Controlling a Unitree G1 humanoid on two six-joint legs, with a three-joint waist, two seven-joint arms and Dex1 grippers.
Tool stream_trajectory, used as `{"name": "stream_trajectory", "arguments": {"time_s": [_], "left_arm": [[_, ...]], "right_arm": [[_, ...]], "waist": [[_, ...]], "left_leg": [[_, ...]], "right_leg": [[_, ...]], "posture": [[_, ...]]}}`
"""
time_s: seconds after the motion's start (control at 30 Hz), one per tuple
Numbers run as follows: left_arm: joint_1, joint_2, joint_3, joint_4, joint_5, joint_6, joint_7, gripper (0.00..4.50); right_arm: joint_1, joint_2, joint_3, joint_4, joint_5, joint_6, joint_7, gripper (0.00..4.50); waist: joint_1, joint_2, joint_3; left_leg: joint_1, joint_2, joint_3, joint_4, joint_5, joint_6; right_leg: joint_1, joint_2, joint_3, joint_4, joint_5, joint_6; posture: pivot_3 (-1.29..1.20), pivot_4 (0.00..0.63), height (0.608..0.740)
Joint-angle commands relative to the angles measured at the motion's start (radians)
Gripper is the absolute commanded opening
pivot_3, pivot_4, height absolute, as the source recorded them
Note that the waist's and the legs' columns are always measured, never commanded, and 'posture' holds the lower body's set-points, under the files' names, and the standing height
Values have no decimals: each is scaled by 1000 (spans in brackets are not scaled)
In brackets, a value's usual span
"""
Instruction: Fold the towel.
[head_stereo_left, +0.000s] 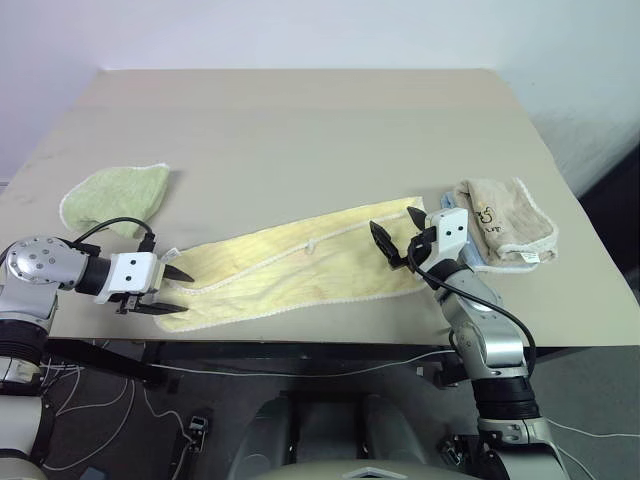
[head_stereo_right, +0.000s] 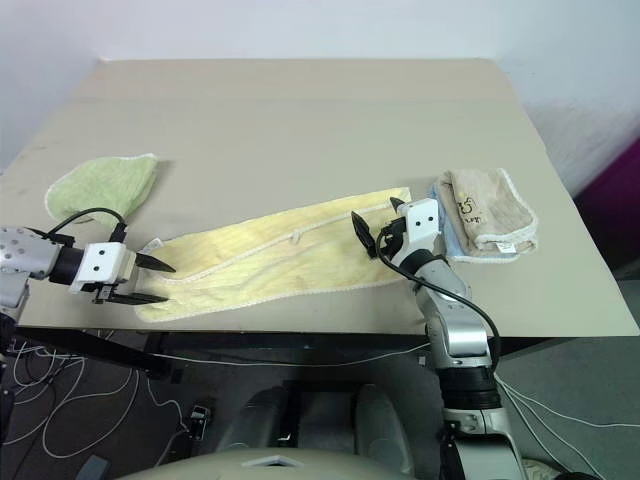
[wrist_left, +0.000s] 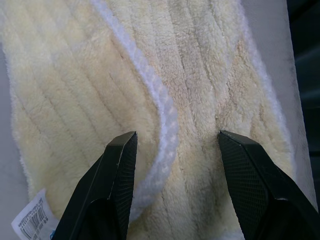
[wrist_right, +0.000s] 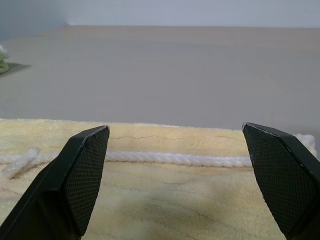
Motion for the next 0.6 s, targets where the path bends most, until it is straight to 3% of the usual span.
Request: {"name": "stream_trajectory", "arguments": {"time_s": [0.03, 0.07, 0.17, 0.37, 0.6], "left_arm": [[-17, 4, 8, 20, 28, -37, 16, 2690], [-26, 4, 2, 38, 46, -56, 26, 2690], [-57, -3, -7, 94, 85, -103, 57, 2095], [-90, -26, -9, 142, 96, -129, 67, 53], [-100, -48, 11, 122, 57, -90, 58, 20]], "right_arm": [[-6, 7, -4, -46, 12, -5, -4, 4500], [-5, 7, -6, -48, 14, -4, -5, 4500], [-3, 4, -11, -53, 17, -2, -7, 4500], [1, -1, -16, -64, 19, 2, -11, 4500], [5, -17, -20, -79, 16, 7, -10, 4500]], "waist": [[0, 0, 0], [0, 0, 0], [1, 0, 0], [1, 0, 0], [3, 0, 0]], "left_leg": [[0, 0, 0, 0, 0, 0], [0, 0, 0, 0, 0, 0], [0, 0, 0, 0, 0, 0], [0, 0, 0, 0, 0, 0], [0, 0, 0, 1, 0, 0]], "right_leg": [[0, 0, 0, 0, 0, 0], [0, 0, 0, 0, 0, 0], [0, 0, 0, 0, 0, 0], [0, 0, 0, 1, 0, 0], [0, 0, 0, 1, 0, 0]], "posture": [[0, 150, 740], [0, 150, 740], [0, 150, 740], [0, 150, 740], [0, 150, 740]]}}
